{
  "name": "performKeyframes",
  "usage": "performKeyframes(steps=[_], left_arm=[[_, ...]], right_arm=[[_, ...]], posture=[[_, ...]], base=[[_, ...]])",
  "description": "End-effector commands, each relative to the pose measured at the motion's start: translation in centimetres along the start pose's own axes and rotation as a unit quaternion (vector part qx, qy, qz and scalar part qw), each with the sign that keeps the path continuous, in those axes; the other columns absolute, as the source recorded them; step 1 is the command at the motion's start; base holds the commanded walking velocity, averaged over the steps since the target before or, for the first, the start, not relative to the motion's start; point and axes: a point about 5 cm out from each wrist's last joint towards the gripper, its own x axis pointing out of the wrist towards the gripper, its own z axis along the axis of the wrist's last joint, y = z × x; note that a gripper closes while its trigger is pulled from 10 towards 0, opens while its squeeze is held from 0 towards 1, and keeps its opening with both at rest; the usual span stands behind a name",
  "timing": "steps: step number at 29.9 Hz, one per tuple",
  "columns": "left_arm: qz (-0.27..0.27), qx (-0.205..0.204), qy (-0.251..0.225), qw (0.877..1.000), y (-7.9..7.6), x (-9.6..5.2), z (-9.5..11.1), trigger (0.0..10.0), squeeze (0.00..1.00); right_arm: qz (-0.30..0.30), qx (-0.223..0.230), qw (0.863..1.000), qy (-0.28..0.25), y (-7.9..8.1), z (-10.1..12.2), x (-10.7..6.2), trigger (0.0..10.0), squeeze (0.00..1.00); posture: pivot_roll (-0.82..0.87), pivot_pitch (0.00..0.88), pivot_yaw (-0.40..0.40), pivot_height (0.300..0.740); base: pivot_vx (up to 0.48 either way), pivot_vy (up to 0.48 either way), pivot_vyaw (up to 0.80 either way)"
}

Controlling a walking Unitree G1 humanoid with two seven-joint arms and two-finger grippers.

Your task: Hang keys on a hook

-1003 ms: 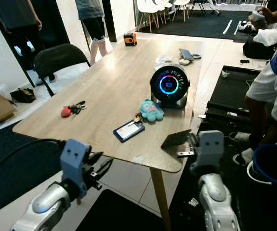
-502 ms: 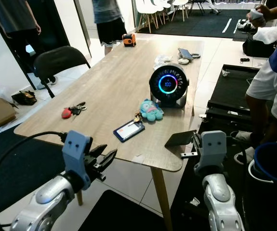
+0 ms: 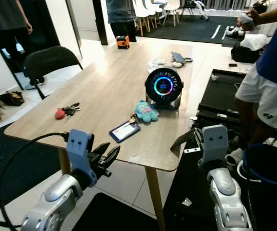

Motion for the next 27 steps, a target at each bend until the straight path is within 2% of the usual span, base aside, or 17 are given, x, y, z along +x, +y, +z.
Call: performKeyframes(steps=[1,6,11,13,14,16,19,21,25,27], left_arm=[[0.001,-0.013,0.005,1.000,-0.2,0.1,-0.5,10.0,0.00],[0.016,-0.022,0.003,1.000,-0.1,0.5,-0.9,10.0,0.00],[0.030,-0.004,0.011,0.999,0.4,0.4,-1.3,10.0,0.00],[0.031,0.006,0.013,0.999,0.6,0.4,-1.4,10.0,0.00],[0.035,0.020,0.015,0.999,0.8,0.4,-1.5,10.0,0.00],[0.050,0.077,0.018,0.996,1.2,0.4,-1.7,10.0,0.00],[0.090,0.116,0.023,0.989,1.9,0.4,-1.9,10.0,0.00],[0.110,0.116,0.021,0.987,2.4,0.3,-1.8,10.0,0.00],[0.127,0.119,0.023,0.985,2.9,-0.1,-1.7,10.0,0.00],[0.147,0.120,0.032,0.981,3.6,-0.7,-1.9,10.0,0.00]], right_arm=[[0.003,-0.003,1.000,0.006,0.0,-0.4,0.0,10.0,0.00],[0.010,-0.015,1.000,0.004,-0.3,-0.4,0.1,10.0,0.00],[0.043,-0.018,0.999,0.005,-0.2,-0.6,-0.2,10.0,0.00],[0.056,-0.007,0.998,0.006,-0.2,-0.8,-0.5,10.0,0.00],[0.059,-0.006,0.998,0.007,-0.4,-1.0,-0.8,10.0,0.00],[0.073,-0.012,0.997,0.014,-0.3,-1.7,-1.3,10.0,0.00],[0.094,-0.014,0.995,0.019,0.5,-2.3,-1.7,10.0,0.00],[0.104,-0.004,0.995,0.012,1.4,-2.1,-1.5,10.0,0.00],[0.105,0.004,0.994,0.005,2.1,-1.8,-1.3,10.0,0.00],[0.103,0.010,0.995,0.002,2.3,-1.7,-1.0,10.0,0.00]], posture=[[-0.06,0.125,0.037,0.740],[-0.06,0.121,0.023,0.740],[-0.06,0.126,0.028,0.740],[-0.06,0.127,0.033,0.740],[-0.06,0.128,0.040,0.740],[-0.05,0.126,0.051,0.740],[-0.05,0.126,0.055,0.740],[-0.04,0.127,0.055,0.740],[-0.02,0.128,0.053,0.740],[0.00,0.129,0.043,0.740]], base=[[0.000,0.000,0.00],[0.000,0.000,0.00],[0.000,0.000,0.00],[0.000,0.000,0.00],[0.000,0.000,0.00],[0.000,0.000,0.00],[0.000,0.000,0.00],[0.000,0.000,0.00],[0.000,0.000,0.00],[0.000,0.000,0.00]])
